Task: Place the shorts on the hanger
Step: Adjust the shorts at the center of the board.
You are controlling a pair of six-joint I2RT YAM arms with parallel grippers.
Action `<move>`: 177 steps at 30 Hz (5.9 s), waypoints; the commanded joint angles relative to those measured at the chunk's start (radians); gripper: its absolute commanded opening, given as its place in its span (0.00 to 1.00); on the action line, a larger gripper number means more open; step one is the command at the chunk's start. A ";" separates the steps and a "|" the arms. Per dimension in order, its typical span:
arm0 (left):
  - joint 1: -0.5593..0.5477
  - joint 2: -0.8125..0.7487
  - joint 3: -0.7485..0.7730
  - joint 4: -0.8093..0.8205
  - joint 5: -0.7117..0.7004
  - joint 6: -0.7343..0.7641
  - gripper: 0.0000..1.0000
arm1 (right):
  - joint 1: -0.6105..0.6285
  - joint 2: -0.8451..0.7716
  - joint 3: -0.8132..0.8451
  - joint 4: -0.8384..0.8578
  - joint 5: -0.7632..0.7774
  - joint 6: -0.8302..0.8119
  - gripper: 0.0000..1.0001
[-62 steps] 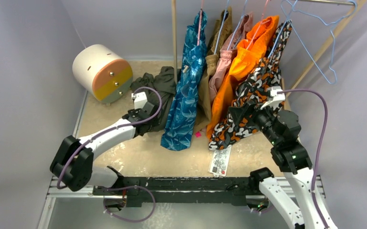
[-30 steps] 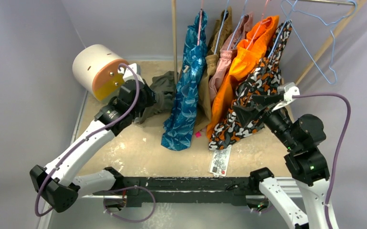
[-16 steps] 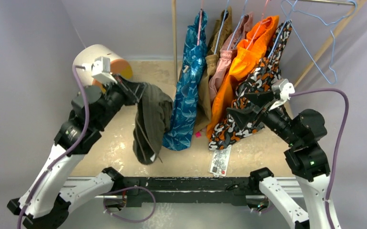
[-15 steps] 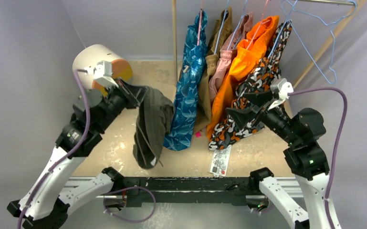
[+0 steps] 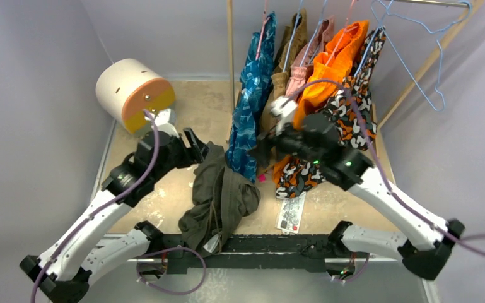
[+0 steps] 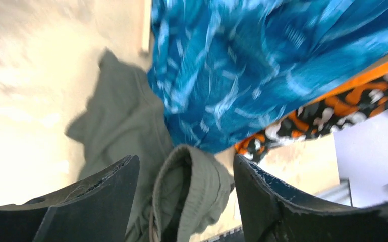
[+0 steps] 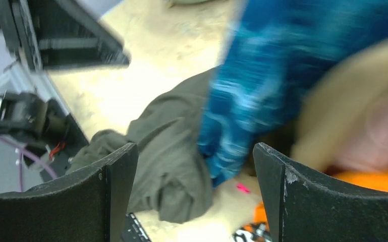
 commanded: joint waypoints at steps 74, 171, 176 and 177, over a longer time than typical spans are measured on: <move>-0.194 0.097 0.035 0.201 0.487 0.474 0.66 | 0.556 0.003 -0.303 0.322 0.360 -0.033 0.00; -0.194 -0.160 0.268 0.538 -0.664 0.016 0.00 | 0.536 0.185 -0.330 0.655 0.291 0.542 0.63; -0.194 -0.154 0.268 0.545 -0.662 0.010 0.00 | 0.533 0.206 -0.332 0.675 0.278 0.562 0.61; -0.194 -0.153 0.267 0.545 -0.661 0.009 0.00 | 0.532 0.207 -0.336 0.677 0.277 0.570 0.61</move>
